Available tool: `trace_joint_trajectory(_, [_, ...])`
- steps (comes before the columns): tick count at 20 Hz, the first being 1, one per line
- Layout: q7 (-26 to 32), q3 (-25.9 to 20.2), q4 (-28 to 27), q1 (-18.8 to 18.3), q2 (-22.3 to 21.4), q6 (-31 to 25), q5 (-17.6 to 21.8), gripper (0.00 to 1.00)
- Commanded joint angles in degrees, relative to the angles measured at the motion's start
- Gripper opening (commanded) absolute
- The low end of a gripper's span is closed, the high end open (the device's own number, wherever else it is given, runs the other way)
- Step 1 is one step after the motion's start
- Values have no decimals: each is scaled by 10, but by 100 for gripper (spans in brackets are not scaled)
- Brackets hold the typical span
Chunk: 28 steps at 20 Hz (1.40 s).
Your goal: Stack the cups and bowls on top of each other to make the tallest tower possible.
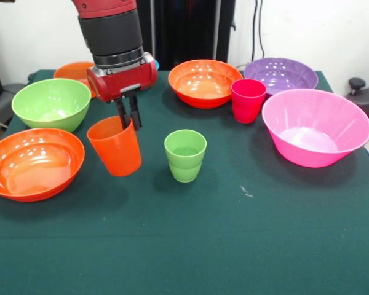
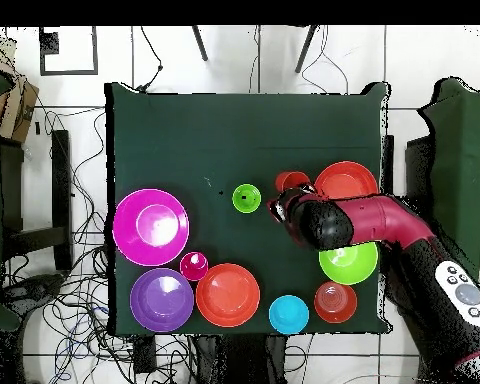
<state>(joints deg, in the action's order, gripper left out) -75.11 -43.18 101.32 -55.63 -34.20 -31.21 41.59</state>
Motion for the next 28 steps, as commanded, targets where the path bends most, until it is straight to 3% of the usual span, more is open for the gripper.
trace_joint_trajectory(1, [-103,69,31,39,-19,49,18,0])
trace_joint_trajectory(15, [-139,111,59,76,-38,96,-3,0])
trace_joint_trajectory(28, [-144,125,70,89,-45,112,-11,0])
